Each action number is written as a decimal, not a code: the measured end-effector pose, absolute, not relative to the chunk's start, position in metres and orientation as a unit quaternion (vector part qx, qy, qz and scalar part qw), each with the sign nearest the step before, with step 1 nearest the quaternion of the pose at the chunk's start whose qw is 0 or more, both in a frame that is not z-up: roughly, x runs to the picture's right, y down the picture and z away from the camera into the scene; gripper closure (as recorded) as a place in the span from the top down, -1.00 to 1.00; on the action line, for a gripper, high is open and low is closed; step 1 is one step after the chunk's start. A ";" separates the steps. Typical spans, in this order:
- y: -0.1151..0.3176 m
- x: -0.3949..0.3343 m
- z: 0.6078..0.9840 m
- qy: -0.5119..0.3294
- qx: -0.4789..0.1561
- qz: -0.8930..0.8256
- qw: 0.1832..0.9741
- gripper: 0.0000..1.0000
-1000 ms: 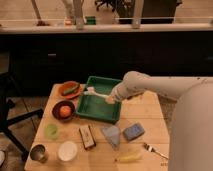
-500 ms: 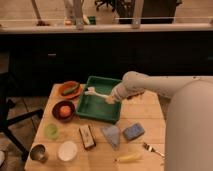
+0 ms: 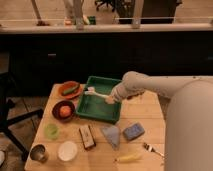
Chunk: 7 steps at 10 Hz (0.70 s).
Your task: Place brush in tray
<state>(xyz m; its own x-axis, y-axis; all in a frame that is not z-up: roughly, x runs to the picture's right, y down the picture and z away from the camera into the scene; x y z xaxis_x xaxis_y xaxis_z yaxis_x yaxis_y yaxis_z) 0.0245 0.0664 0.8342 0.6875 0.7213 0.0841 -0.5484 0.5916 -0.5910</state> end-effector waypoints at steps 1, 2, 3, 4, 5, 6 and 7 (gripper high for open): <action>0.066 0.025 0.834 -0.159 -0.271 0.362 0.878 -0.59; 0.066 0.025 0.834 -0.159 -0.271 0.362 0.878 -0.59; 0.066 0.025 0.834 -0.159 -0.271 0.362 0.878 -0.62; 0.066 0.025 0.834 -0.159 -0.271 0.362 0.878 -0.71; 0.066 0.025 0.834 -0.159 -0.271 0.362 0.878 -0.68; 0.066 0.025 0.834 -0.159 -0.271 0.362 0.878 -0.56; 0.066 0.025 0.834 -0.159 -0.271 0.362 0.878 -0.36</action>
